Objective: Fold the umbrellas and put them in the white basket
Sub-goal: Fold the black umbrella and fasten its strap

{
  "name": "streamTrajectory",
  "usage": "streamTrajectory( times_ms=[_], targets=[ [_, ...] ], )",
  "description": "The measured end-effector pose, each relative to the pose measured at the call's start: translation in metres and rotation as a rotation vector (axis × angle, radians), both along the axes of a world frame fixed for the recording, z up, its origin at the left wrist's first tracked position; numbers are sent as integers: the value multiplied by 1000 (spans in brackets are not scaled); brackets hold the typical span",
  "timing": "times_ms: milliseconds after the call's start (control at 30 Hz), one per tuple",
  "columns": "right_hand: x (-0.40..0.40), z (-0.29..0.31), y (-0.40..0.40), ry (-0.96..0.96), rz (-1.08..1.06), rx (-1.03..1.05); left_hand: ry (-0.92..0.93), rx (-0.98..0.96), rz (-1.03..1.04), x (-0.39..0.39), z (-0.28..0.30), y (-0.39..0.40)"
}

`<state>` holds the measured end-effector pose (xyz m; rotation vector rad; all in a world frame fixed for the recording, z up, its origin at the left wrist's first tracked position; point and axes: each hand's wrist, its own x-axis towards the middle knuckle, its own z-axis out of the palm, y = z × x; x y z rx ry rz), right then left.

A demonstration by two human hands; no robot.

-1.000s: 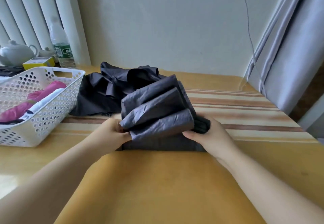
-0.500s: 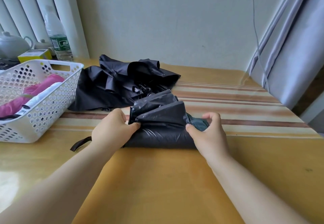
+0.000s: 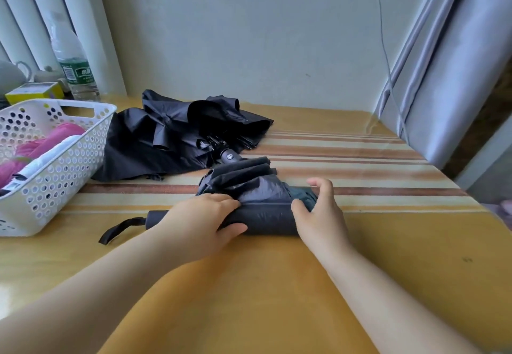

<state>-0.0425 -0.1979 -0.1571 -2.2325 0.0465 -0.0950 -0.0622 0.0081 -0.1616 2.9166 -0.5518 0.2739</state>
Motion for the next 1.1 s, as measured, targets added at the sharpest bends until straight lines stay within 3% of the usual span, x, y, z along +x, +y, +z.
streamTrajectory(
  times_ms=[67, 133, 167, 200, 267, 333, 400, 633, 800, 967, 1100],
  targets=[
    [-1, 8, -3, -32, 12, -212, 72, -14, -18, 3, 3, 1],
    [-2, 17, -2, -391, 67, -546, 103, -8, -26, 4, 4, 4],
    [-4, 22, 1, -580, 168, -608, 102, 2, -24, 4, 5, 4],
    [-5, 25, 5, -636, 325, -631, 92, 5, -25, 4, 4, 4],
    [-8, 27, 12, -452, 606, -723, 71, -3, -39, 4, 3, 2],
    [-2, 22, 13, -207, 655, -866, 86, 8, -56, 2, 3, 2],
    [3, 23, 15, -144, 629, -932, 100, 36, -73, 0, 2, 3],
    [1, 27, 15, -162, 623, -1004, 216, 243, 9, 7, 20, -12],
    [-9, 17, 10, -366, 559, -1014, 223, 424, -6, 7, 32, -27],
    [-14, 29, 6, -696, 482, -1024, -42, 453, -62, -8, 50, -19],
    [-14, 67, 11, -658, 525, -1033, -427, 376, -245, -8, 59, -4]
  ],
)
